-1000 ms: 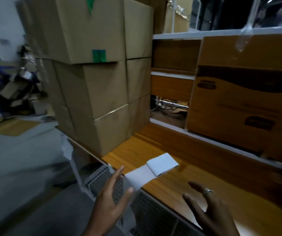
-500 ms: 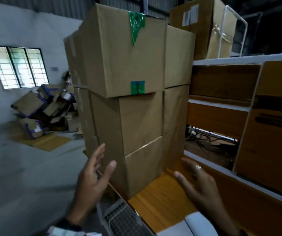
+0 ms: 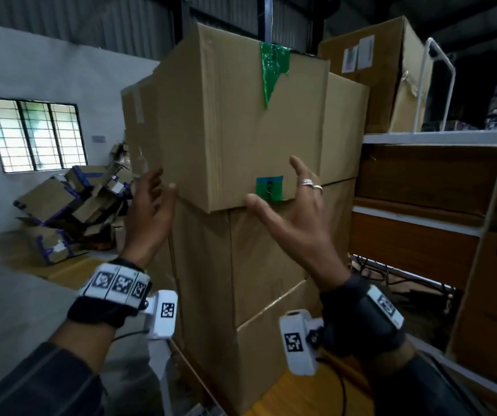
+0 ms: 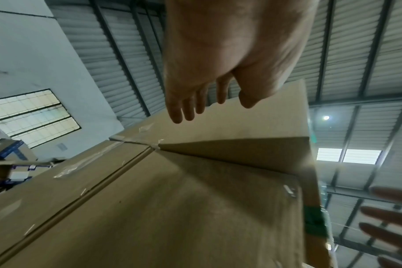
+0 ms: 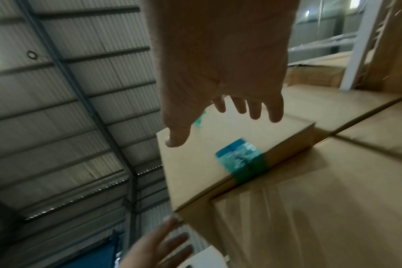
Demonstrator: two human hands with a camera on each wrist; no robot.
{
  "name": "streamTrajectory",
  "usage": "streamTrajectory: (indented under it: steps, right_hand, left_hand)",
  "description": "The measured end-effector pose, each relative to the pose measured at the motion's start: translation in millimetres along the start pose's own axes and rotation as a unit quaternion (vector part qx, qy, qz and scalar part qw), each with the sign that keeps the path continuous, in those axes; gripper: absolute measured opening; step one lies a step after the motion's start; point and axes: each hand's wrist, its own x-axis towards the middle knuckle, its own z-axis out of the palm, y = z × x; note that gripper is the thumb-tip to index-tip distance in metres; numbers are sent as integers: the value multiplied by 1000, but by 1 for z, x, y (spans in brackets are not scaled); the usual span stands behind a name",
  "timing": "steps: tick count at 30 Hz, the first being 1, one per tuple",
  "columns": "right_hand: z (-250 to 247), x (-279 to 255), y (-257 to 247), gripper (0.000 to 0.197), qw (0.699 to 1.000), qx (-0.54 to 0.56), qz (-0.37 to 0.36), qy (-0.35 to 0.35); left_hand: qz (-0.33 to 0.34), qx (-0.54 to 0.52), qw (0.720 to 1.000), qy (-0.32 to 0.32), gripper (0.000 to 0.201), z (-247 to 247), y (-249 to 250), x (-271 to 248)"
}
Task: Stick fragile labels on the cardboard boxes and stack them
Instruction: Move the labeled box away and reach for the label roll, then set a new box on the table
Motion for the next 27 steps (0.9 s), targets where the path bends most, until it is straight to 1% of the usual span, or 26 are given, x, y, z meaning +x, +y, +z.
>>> streamTrajectory:
  steps: [3,5,7,9,12,15,18,21,23,27]
  right_hand:
    - [40,6,-24,118,999,-28,-36,3]
    - [64,9,-30,123,997,-63,-42,6]
    - [82,12,-31,123,994,-101,-43,14]
    - [92,14,-26,117,990,-131,-48,36]
    - [89,13,-16,109,989,-118,-54,75]
    - [72,8,-4,98,988,-92,-58,113]
    - [52,4,4,95,994,-41,-20,102]
    - [43,4,8,95,998,-19,14,59]
    - [42,5,8,95,999,-16,21,43]
    - [41,2,6,98,998,-1,31,57]
  left_hand:
    - [-17,-5,1000,-15,50,6,-25,25]
    - [-36,-13,999,-27,50,7,-40,35]
    - [-59,-25,997,-30,50,7,-52,42]
    - [-70,-37,996,-31,50,6,-62,49]
    - [-82,-53,994,-48,55,4,-76,58]
    - [-89,-69,992,-56,63,5,-82,63]
    - [-85,-88,991,-62,68,7,-82,67]
    - [-62,-99,990,-76,72,9,-81,70]
    - [-37,-100,991,-78,68,11,-78,70]
    - [11,-99,992,-77,44,9,-70,62]
